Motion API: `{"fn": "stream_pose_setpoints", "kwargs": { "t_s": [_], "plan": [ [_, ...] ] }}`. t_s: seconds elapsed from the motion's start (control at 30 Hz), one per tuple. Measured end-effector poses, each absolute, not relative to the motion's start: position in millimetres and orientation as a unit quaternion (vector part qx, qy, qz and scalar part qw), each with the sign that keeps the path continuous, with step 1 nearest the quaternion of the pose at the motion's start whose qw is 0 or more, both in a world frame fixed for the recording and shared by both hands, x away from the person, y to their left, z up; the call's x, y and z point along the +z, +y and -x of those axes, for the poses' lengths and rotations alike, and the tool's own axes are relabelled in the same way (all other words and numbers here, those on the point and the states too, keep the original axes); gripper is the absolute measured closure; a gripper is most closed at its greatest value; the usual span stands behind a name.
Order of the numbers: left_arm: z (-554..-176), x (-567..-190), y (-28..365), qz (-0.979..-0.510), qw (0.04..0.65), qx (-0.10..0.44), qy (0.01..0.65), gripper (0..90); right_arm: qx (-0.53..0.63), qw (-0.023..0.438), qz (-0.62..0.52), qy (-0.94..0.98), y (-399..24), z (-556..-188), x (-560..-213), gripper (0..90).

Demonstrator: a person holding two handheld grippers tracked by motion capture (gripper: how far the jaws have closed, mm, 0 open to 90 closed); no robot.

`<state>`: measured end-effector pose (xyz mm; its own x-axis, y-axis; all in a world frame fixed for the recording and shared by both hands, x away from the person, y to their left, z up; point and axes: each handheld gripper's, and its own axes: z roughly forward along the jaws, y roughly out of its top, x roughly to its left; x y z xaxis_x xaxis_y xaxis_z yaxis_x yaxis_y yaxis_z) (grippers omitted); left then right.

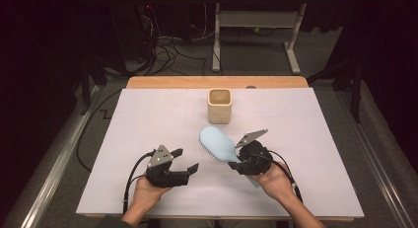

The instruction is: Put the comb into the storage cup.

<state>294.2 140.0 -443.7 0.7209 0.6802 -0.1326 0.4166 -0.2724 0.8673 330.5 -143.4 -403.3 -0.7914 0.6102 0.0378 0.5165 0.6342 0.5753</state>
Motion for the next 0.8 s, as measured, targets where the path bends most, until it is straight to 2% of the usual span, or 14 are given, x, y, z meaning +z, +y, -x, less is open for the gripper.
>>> {"fn": "stream_pose_setpoints", "kwargs": {
  "t_s": [0.8],
  "plan": [
    [-305, -442, 103, -0.787, 0.516, 0.075, 0.330, 20.1, 0.310, 0.089, -0.297, 0.899, -140, -323, -400, 70.5]
  ]
}}
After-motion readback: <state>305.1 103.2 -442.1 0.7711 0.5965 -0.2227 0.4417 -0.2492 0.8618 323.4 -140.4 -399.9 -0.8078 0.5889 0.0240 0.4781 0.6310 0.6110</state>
